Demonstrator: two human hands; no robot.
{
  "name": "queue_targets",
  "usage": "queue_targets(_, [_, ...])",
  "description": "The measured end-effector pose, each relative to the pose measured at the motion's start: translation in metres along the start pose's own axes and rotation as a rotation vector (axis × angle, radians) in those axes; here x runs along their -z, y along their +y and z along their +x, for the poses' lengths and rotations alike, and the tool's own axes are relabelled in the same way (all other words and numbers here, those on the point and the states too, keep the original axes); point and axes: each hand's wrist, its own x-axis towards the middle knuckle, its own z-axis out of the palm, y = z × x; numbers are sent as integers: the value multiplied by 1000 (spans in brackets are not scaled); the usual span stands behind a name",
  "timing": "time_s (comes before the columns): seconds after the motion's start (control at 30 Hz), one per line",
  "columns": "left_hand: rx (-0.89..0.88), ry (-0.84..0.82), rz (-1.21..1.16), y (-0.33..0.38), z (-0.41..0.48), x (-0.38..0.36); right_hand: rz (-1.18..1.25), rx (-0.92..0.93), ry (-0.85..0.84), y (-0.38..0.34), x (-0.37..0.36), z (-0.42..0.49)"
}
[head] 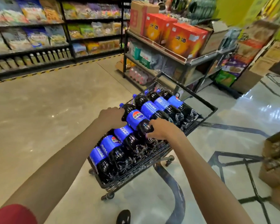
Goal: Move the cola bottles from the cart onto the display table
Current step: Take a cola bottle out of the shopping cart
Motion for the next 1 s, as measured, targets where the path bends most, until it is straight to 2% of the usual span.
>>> queue_targets(0.2, [94,-34,-130,-4,54,-22,-26,23,-82,18,2,50])
queue_targets(0.37, [184,-95,-241,-1,85,-42,-15,58,-62,31,-9,81])
queue_targets(0.53, [289,-65,-409,7,113,-57,26,120,-73,41,-22,114])
queue_targets(0.7, [392,3,-585,21,136,-63,169,179,-128,50,-28,138])
queue_targets(0.8, [502,29,-684,26,149,-66,208,203,-158,55,-32,151])
queue_targets(1.0, [648,-26,-819,24,168,-79,202,227,-148,56,-31,153])
